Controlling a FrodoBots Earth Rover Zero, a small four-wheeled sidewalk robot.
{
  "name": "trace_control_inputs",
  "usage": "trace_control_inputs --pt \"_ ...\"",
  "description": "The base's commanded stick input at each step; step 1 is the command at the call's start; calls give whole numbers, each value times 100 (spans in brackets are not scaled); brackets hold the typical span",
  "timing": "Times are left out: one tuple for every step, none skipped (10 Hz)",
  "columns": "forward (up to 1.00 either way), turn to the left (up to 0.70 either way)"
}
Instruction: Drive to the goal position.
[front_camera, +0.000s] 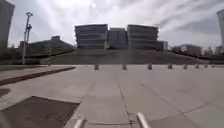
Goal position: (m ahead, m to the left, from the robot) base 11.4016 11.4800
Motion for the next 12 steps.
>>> trace_control_inputs --pt "100 0" --pt "100 0" --pt "100 0" --pt "100 0" --pt "100 0" --pt "100 0" --pt "100 0" --pt "100 0" --pt "100 0" --pt "100 0" --pt "100 0" --pt "100 0"
